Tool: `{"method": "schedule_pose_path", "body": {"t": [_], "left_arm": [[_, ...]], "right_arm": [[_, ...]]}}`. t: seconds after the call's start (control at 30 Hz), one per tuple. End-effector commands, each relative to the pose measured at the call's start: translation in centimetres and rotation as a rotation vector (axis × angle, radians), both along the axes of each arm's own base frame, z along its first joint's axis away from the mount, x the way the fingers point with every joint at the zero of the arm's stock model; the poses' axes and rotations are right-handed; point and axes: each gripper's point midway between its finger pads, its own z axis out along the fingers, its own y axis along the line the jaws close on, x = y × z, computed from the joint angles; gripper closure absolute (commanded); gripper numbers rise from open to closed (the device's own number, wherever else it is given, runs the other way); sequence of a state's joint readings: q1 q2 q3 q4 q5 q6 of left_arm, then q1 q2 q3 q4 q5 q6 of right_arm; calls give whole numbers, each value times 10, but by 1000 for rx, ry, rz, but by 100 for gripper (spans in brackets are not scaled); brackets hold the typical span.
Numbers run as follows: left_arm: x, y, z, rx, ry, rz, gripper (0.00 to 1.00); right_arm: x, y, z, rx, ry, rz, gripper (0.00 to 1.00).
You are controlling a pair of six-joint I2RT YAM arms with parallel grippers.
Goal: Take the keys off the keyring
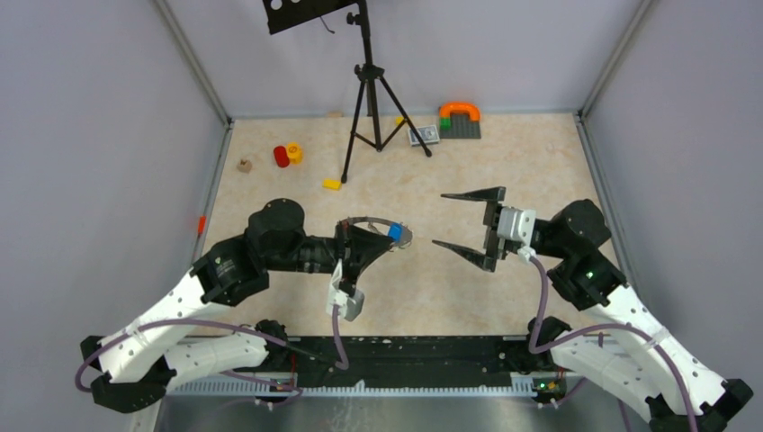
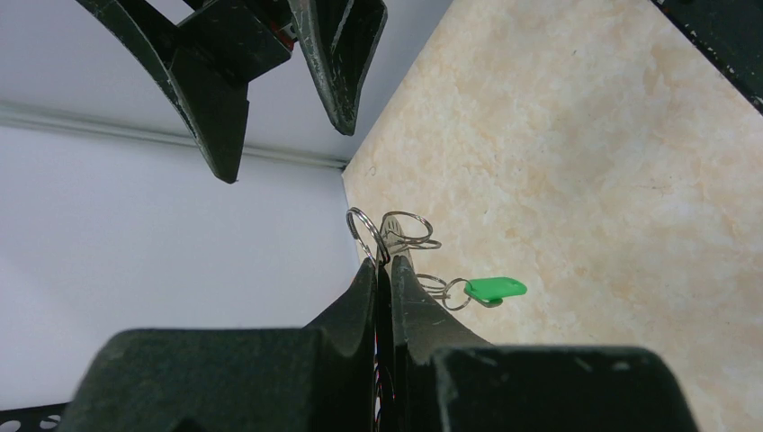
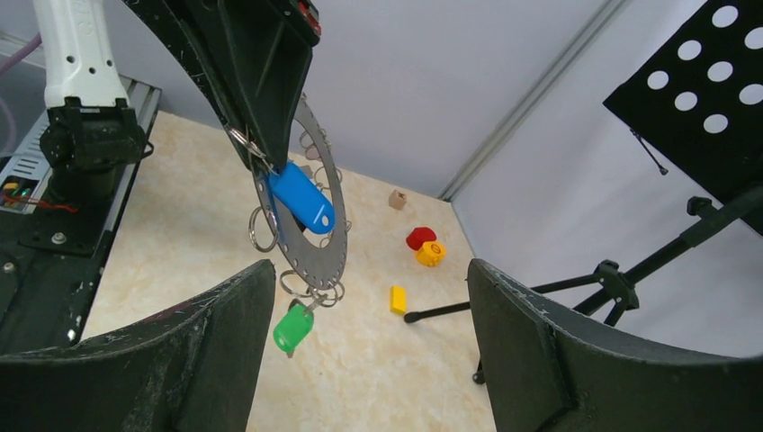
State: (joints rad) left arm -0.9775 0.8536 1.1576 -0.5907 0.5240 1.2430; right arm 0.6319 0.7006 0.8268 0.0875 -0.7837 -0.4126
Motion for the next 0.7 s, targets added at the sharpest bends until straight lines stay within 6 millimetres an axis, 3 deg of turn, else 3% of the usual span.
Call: {"method": "schedule_pose_path", "body": {"t": [0.0,0.47,0.67], "left_arm": [[1,-3,15,-46,-91,-21,100],[-6,-1,14,-56,-171,-64,100],[-10,-3,14,-61,-158,-87,100]], "right_arm": [[-8,-5,24,32,-98,10,23],[-59,1,35,-8,-296,301,22],[-80,12,24,-37,-280,532,25]]}}
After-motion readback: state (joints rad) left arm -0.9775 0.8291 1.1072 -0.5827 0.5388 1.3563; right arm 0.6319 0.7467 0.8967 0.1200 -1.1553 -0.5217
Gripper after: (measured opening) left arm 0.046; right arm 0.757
